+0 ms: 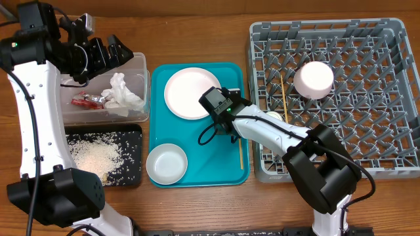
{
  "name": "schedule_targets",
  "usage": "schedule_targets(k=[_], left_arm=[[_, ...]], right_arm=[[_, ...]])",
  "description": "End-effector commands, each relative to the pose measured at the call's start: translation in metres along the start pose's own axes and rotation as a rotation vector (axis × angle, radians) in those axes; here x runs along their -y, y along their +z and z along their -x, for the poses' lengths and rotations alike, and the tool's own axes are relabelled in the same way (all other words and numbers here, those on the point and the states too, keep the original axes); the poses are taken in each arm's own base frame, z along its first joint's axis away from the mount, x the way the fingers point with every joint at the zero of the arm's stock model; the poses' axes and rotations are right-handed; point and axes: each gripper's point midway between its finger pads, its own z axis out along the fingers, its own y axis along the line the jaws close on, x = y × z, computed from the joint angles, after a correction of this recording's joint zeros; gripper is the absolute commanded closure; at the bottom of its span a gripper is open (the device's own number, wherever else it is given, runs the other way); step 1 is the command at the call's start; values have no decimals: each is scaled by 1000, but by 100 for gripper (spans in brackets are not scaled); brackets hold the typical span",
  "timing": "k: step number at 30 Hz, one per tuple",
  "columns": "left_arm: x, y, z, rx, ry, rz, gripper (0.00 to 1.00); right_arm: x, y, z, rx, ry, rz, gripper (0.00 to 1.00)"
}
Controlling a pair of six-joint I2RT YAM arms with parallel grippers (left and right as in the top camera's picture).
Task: Sort waste into correct bins and load items into the dishwasher
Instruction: 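Grasp the second wooden chopstick on the tray with the right gripper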
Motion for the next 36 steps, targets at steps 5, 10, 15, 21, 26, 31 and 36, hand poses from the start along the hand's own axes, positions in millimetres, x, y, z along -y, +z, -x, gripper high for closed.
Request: schedule_targets(k=[5, 10, 15, 21, 26, 31, 36], left_arm=[[6, -5, 4, 17, 24, -17, 0], [6, -5, 4, 17, 24, -17, 0], [6, -5, 4, 17, 24, -17, 0], [6, -5, 4, 17, 24, -17, 0], [6, -5, 4, 17, 24, -17, 0], [6, -5, 4, 17, 24, -17, 0], [6, -5, 4, 17, 24, -17, 0]], right_arm=[[-11, 6, -14, -65, 46, 52, 42], [-11, 5, -16, -78, 45, 58, 44], [-21, 4, -25, -127, 45, 115, 51], [-22, 3, -27, -136, 32, 123, 56], [-19, 3, -31, -149, -35, 115, 58], [-14, 2, -38, -175, -99, 100, 58], [-9, 2, -43, -199, -105, 84, 67]])
